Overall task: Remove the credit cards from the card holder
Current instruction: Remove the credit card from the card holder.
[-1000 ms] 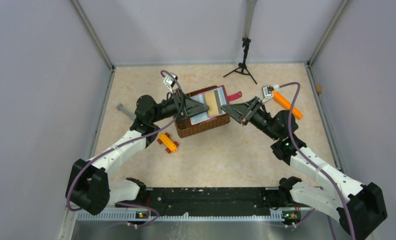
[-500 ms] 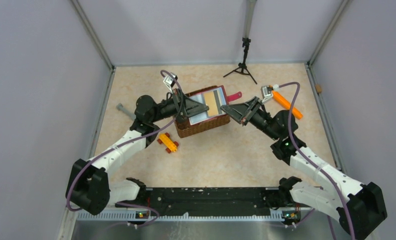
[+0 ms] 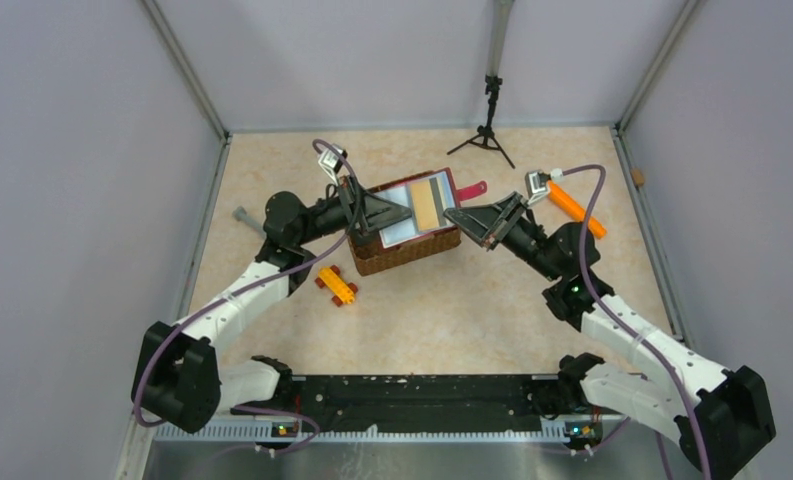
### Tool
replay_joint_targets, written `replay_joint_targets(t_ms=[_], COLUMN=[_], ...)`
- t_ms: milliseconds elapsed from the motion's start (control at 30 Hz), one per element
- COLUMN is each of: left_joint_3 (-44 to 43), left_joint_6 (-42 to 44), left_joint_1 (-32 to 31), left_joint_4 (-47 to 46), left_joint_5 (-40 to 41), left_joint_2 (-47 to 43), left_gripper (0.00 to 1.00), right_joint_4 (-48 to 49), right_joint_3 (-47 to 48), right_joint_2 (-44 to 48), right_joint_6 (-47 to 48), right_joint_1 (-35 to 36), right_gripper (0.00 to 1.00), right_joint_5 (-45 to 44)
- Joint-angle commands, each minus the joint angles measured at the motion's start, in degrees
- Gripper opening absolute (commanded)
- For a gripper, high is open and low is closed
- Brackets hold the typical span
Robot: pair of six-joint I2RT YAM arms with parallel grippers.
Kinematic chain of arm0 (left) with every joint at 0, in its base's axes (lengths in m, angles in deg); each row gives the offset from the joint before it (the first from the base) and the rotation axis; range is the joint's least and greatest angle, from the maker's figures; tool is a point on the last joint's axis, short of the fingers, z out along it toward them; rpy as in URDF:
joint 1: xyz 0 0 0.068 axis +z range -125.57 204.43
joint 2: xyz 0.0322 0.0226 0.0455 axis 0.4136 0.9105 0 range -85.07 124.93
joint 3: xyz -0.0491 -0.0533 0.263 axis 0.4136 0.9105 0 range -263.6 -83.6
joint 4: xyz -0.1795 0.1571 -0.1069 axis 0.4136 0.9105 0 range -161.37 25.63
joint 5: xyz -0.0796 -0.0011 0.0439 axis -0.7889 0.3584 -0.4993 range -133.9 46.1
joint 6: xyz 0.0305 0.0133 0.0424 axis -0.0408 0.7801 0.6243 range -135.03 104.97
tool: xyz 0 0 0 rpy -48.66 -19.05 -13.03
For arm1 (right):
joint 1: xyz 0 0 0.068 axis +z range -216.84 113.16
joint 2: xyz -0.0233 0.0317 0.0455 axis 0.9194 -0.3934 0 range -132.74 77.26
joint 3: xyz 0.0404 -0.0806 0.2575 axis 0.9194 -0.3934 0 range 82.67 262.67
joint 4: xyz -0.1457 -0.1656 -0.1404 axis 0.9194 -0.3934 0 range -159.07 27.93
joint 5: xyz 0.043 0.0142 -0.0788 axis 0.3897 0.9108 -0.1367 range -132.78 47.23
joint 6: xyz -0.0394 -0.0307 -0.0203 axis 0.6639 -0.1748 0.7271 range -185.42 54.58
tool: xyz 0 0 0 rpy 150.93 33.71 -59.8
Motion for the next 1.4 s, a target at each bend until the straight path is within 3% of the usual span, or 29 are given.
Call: replay_joint_targets(t_ms=[0, 100, 333, 400, 467, 600, 667, 733, 900, 1067, 1233, 1267, 1367], left_joint_3=[-0.12, -0.51, -0.67, -0.39, 0.03, 0.72, 0.82, 1.0, 0.81, 0.7, 0.41, 0.31, 0.47], left_joint_6=[-1.34, -1.99, -3.39, -4.02, -4.66, -4.62, -4.73, -4.83, -3.18, -0.39, -0.05, -0.05, -0.19], left_joint_1=[-0.17, -0.61, -1.04, -1.1, -1.06, -1.01, -1.01, -0.98, -1.01, -1.0, -1.01, -1.01, -1.01], left_joint_4=[-4.91, -6.21, -9.23, -10.79, -12.37, -12.7, -12.7, -12.62, -10.08, -5.71, -4.97, -5.07, -5.54], left_joint_5=[-1.61, -1.86, -2.41, -2.36, -2.14, -1.85, -2.25, -2.58, -3.03, -2.87, -3.44, -3.6, -3.56], left_joint_2=[0.05, 0.83, 3.29, 3.64, 3.49, 3.21, 3.41, 3.52, 2.97, 1.4, 0.84, 0.71, 0.27], left_gripper=[0.19, 0.27, 0.26, 0.18, 0.0, 0.0, 0.0, 0.0, 0.0, 0.0, 0.01, 0.09, 0.19], right_joint_4=[5.45, 6.09, 7.25, 6.25, 5.36, 5.14, 6.41, 7.67, 9.38, 9.22, 5.54, 5.56, 4.36], right_joint_3=[0.29, 0.6, 0.93, 1.51, 1.81, 0.81, 0.47, 0.52, 0.77, 0.55, 1.33, 1.28, 1.53], right_joint_2=[-0.97, -2.22, -4.19, -4.71, -4.96, -3.92, -3.66, -3.99, -4.87, -4.66, -4.19, -4.04, -3.99], right_joint_6=[-0.88, -0.89, -1.07, -0.42, 0.31, 0.56, 0.46, 0.31, -0.12, -0.1, 1.3, 1.46, 1.99], right_joint_1=[-0.34, -0.34, -0.34, -0.34, -0.34, -0.35, -0.34, -0.34, -0.34, -0.34, -0.34, -0.34, -0.35], right_gripper=[0.0, 0.0, 0.0, 0.0, 0.02, 0.32, 0.42, 0.44, 0.26, 0.0, 0.0, 0.0, 0.0], right_joint_5=[1.61, 2.66, 5.16, 5.73, 5.8, 3.66, 3.36, 3.48, 3.95, 3.72, 3.26, 3.08, 3.0])
